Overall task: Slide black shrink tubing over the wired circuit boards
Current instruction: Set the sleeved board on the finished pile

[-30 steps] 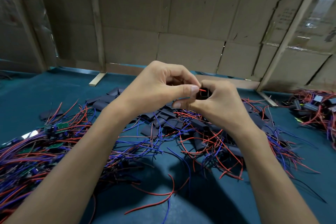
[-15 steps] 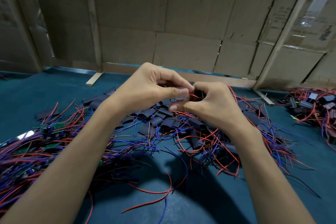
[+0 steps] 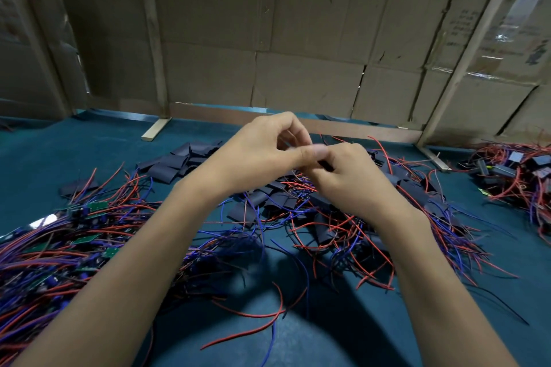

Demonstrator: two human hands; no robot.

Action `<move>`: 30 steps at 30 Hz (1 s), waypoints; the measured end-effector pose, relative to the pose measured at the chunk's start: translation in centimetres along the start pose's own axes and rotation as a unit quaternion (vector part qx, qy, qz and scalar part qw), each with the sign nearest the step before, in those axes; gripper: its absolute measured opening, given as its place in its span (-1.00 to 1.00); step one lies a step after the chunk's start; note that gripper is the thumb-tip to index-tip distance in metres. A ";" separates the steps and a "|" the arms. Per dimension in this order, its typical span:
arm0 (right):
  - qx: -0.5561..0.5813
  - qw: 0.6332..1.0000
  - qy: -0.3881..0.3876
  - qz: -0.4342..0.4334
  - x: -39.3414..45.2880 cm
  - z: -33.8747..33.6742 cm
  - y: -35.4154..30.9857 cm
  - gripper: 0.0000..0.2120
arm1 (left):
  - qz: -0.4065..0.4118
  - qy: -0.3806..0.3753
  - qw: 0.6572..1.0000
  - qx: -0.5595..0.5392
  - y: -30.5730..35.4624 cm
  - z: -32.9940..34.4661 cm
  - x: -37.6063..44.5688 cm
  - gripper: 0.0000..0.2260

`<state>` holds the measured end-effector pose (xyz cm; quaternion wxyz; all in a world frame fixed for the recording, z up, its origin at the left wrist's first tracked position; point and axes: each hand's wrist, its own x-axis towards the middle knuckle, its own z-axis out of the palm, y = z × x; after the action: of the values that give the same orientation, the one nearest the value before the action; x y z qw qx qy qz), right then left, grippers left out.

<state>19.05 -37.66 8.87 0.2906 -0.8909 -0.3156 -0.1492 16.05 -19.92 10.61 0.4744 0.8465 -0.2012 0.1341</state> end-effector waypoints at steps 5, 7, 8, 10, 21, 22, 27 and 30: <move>-0.001 0.998 0.060 -0.005 0.2 -0.4 0.1 -0.44 | -0.029 -0.051 0.998 0.030 -2.1 -2.2 0.1 -0.50; 0.023 0.995 0.093 -0.003 0.2 -0.7 0.4 -0.42 | -0.076 -0.101 0.990 0.065 -3.4 -2.3 0.0 -0.32; 0.045 0.993 0.107 -0.002 0.2 -0.8 0.6 -0.41 | -0.095 -0.122 0.985 0.074 -4.0 -2.0 0.0 -0.29; 0.107 0.986 0.124 0.010 0.2 -1.1 0.7 -0.41 | -0.103 -0.164 0.979 0.062 -4.8 -1.1 -0.1 -0.45; 0.144 0.986 0.069 0.036 -1.0 -3.3 2.2 -0.35 | -0.046 -0.034 0.996 -0.069 -5.0 -1.5 0.0 -0.81; 0.126 0.989 0.060 0.042 -1.1 -3.4 2.5 -0.36 | -0.038 -0.030 0.997 -0.060 -5.1 -2.1 -0.1 -0.81; 0.046 0.994 0.035 0.091 -0.6 -2.7 3.1 -0.43 | -0.026 -0.054 0.998 0.008 -5.1 -4.2 -0.3 -0.75; -0.030 0.995 0.015 0.098 -0.3 -2.0 2.8 -0.41 | -0.036 -0.069 0.996 0.035 -4.6 -4.3 -0.2 -0.75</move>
<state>20.45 -40.82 9.16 0.2814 -0.9236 -0.2173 -0.1431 17.84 -14.03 9.32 0.4343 0.8764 -0.1979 0.0645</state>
